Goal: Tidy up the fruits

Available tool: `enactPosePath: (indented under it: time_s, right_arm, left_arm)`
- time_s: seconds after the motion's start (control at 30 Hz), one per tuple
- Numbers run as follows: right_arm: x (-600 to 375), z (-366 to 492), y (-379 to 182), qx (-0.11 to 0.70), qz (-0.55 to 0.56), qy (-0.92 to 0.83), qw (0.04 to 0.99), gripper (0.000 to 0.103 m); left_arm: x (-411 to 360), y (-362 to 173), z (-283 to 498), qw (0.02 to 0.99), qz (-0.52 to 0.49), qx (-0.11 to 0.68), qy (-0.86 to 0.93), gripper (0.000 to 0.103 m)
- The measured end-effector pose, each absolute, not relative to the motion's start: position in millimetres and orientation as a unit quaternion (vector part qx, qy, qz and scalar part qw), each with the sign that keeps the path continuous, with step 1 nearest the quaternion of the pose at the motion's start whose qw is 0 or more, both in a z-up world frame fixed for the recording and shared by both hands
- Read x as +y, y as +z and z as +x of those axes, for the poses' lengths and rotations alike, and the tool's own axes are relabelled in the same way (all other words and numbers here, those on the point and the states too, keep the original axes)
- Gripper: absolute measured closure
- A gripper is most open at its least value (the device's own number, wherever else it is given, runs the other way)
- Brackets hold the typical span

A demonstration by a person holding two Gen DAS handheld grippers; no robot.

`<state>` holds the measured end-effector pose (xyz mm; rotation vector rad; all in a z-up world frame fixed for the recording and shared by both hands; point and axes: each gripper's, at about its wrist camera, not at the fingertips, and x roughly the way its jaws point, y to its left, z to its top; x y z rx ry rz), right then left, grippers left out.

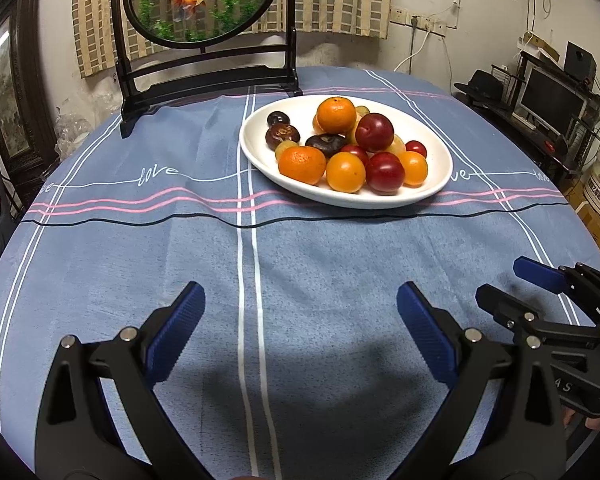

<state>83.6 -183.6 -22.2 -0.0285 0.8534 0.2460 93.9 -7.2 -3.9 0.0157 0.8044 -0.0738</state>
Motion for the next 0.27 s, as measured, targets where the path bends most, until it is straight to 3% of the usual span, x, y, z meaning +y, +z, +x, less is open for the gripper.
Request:
enactPosePath:
  time_s: [0.27]
  right_arm:
    - [-181.9,84.9,-23.8,0.417,-0.014,0.12,0.901,0.043]
  left_arm:
    - [-5.7,-10.2,98.2,0.915,0.001,0.403,-0.033,0.004]
